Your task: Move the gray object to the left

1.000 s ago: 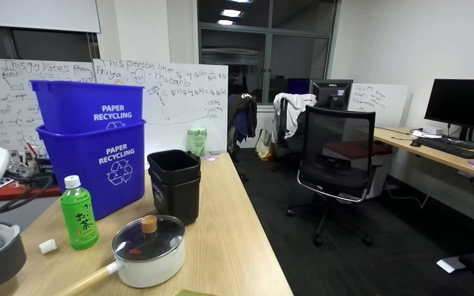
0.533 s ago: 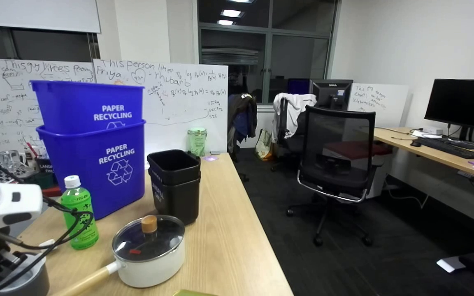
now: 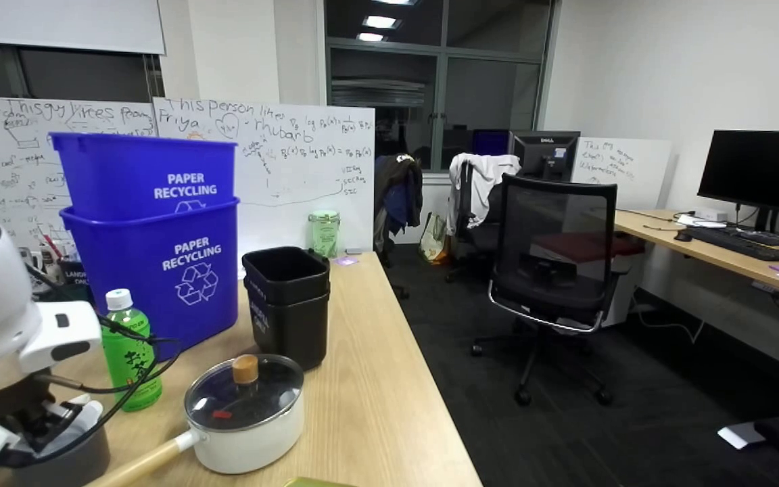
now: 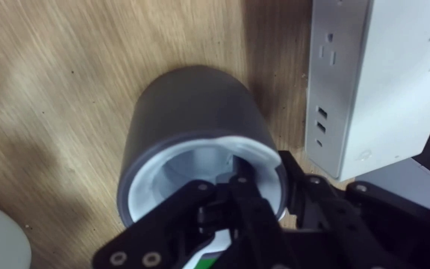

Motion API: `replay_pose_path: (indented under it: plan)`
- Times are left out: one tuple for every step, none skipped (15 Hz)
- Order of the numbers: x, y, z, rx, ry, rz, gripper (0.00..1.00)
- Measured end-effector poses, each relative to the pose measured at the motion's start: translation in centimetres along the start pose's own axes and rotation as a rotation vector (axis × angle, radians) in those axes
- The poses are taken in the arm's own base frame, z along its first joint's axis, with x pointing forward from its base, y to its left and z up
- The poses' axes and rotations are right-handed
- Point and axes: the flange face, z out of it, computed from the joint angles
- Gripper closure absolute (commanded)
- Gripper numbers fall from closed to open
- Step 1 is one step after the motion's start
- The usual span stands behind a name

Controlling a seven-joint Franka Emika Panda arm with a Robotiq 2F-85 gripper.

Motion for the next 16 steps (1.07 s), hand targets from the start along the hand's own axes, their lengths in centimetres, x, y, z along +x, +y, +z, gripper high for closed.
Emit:
replay_pose_path:
  plan:
    - [-0.2,0.0,0.3,0.003,-0.009,-0.002,0.37]
    - [-0.3,0.1,0.5,0.005,-0.018,-0.010,0.31]
    - [-0.2,0.1,0.5,0.006,-0.023,-0.020,0.22]
    - [-0.1,0.1,0.4,0.004,-0.025,-0.033,0.16]
    - [0.2,0.0,0.2,0.002,-0.024,-0.047,0.08]
    - [0.5,-0.1,0.0,0.000,-0.021,-0.060,0.03]
    - [0.9,-0.2,-0.3,-0.002,-0.017,-0.075,0.00]
    - [1.2,-0.3,-0.6,-0.004,-0.014,-0.089,0.00]
    - [1.5,-0.5,-0.9,-0.006,-0.012,-0.103,0.00]
    - [1.8,-0.6,-1.3,-0.008,-0.011,-0.115,0.00]
    - [2.0,-0.7,-1.7,-0.012,-0.012,-0.124,0.00]
    - [2.3,-0.9,-2.2,-0.015,-0.015,-0.128,0.00]
    - [2.5,-1.2,-2.7,-0.022,-0.023,-0.133,0.00]
    - [2.8,-1.5,-3.3,-0.029,-0.028,-0.131,0.00]
    - [3.0,-1.9,-4.1,-0.035,-0.027,-0.118,0.00]
    - [3.1,-2.3,-4.8,-0.037,-0.024,-0.108,0.00]
